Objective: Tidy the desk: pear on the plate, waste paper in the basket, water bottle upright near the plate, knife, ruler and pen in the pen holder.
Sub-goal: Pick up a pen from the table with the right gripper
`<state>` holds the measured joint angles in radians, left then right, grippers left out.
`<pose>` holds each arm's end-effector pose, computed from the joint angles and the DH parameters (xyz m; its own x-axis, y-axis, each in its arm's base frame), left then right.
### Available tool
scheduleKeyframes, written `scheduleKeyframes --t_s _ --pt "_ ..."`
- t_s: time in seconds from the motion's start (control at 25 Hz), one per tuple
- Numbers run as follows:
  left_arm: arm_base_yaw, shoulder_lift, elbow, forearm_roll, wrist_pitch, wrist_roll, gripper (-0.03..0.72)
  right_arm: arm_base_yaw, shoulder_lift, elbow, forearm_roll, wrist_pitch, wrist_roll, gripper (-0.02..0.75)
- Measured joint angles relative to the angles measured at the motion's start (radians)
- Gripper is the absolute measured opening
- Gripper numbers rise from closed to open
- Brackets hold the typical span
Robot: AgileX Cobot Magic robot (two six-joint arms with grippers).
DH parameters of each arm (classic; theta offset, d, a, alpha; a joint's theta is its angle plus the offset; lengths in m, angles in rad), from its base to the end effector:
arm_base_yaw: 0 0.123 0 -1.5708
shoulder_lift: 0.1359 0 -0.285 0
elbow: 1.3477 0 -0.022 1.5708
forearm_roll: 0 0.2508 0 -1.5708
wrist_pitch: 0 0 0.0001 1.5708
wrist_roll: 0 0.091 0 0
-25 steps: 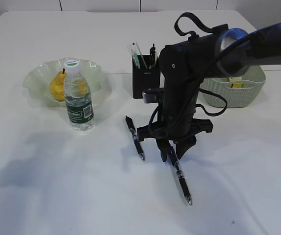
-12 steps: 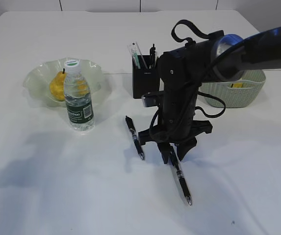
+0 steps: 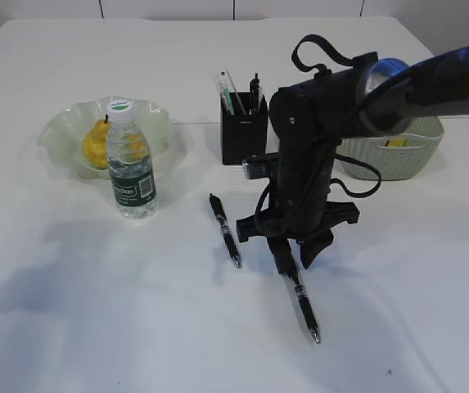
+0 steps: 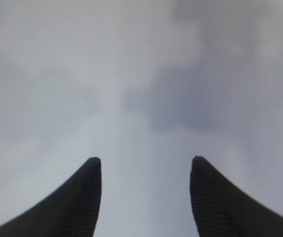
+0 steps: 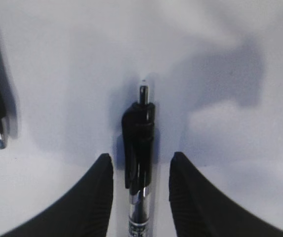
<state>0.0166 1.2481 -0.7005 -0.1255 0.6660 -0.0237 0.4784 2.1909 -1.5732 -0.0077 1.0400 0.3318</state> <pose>0.2208 -0.0034 0.2295 -0.8964 -0.1368 -0.4216 -0.0933 0.9881 -0.1222 0.3757 0.1941 0.1314 -0.9887 -0.1499 -0.0024 -0.1499 0.9887 -0.0062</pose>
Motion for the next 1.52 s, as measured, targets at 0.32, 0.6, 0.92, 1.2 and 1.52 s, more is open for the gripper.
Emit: scheduleKeyframes --t_s 0.32,0.6,0.92,1.2,1.52 --pt "0.000 0.000 0.000 0.000 -0.001 0.000 0.402 -0.001 0.011 0.000 0.000 -0.004 -0.003 0.289" --pt "0.000 0.000 0.000 0.000 -0.001 0.000 0.402 -0.001 0.011 0.000 0.000 -0.008 -0.003 0.290" --pt "0.000 0.000 0.000 0.000 -0.001 0.000 0.402 -0.001 0.021 0.000 0.000 -0.008 -0.003 0.290" --pt "0.000 0.000 0.000 0.000 -0.005 0.000 0.402 -0.001 0.021 0.000 0.000 -0.010 -0.003 0.228" --pt "0.000 0.000 0.000 0.000 -0.007 0.000 0.402 -0.001 0.021 0.000 -0.002 -0.010 -0.008 0.113"
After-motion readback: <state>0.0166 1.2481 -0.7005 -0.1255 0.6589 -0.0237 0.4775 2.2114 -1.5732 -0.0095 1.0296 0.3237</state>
